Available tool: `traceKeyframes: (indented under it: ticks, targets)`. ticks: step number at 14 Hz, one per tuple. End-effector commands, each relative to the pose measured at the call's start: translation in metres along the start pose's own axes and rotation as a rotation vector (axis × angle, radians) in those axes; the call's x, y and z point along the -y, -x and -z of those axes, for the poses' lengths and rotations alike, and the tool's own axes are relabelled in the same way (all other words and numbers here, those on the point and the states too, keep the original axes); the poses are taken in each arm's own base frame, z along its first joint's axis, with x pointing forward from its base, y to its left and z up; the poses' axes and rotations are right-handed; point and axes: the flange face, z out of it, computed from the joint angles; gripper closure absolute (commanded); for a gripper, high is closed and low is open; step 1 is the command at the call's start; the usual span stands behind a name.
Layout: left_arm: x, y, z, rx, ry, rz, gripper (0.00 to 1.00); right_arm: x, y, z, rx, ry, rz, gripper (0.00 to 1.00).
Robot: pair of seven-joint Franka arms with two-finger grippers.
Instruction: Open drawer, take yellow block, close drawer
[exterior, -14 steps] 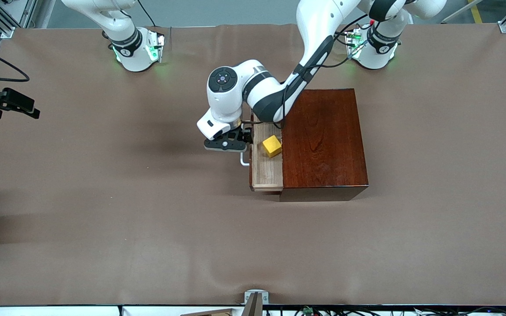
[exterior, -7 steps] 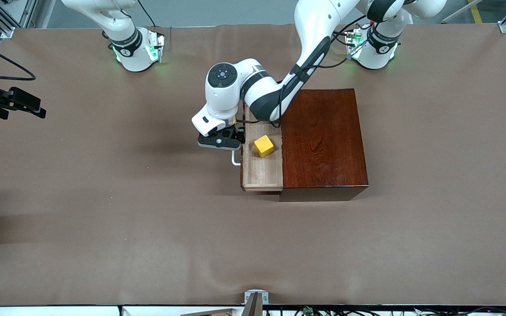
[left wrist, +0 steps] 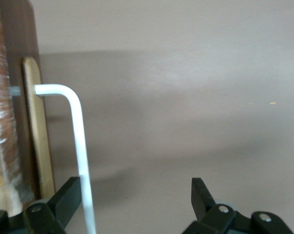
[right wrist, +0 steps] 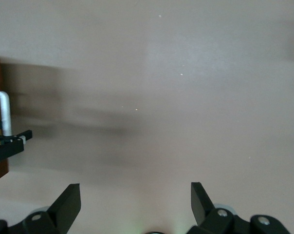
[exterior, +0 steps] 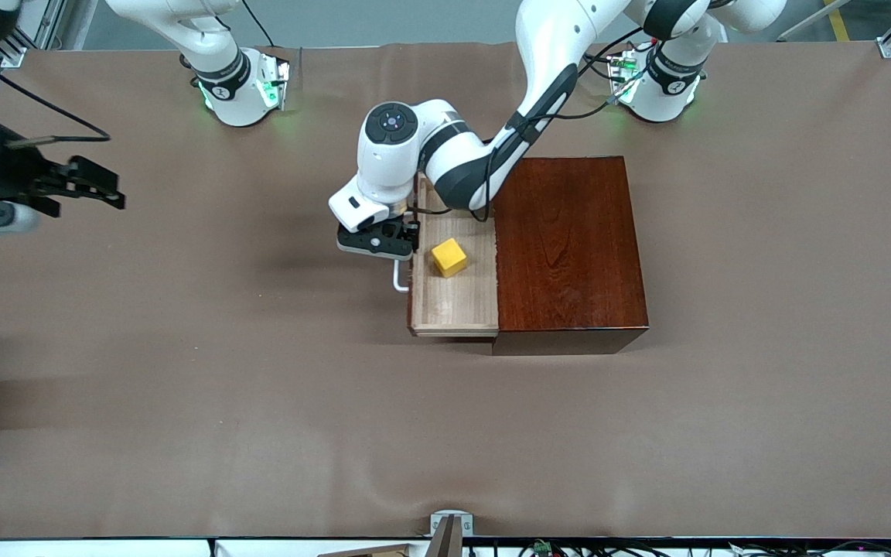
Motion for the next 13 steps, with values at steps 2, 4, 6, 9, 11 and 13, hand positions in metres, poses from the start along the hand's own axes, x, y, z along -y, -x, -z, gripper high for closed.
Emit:
traceKeyframes:
  ticks: [2,4,6,9,11,13]
  targets:
    - [-0.006,-0.009,0.016,-0.018,0.041,0.026,0.0,-0.002,-0.002,0.004,-0.003,-0.016,-0.012,0.0]
    - [0.005,-0.017,0.025,-0.004,-0.008,0.037,0.0,-0.002,-0.002,0.003,-0.002,-0.016,-0.013,0.0]
    - [0.023,-0.038,0.08,-0.02,-0.07,0.063,0.0,0.0,-0.002,0.002,0.0,-0.019,-0.01,0.0]
    - [0.065,-0.068,0.162,-0.015,-0.132,0.132,0.0,0.016,-0.008,-0.007,0.016,-0.017,0.019,0.0]
    - [0.115,-0.088,0.212,0.022,-0.197,0.204,0.0,0.044,-0.012,-0.018,0.037,-0.014,0.068,0.0]
    - [0.164,-0.098,0.255,0.076,-0.258,0.228,0.0,0.09,-0.043,-0.087,0.165,0.002,0.138,0.0]
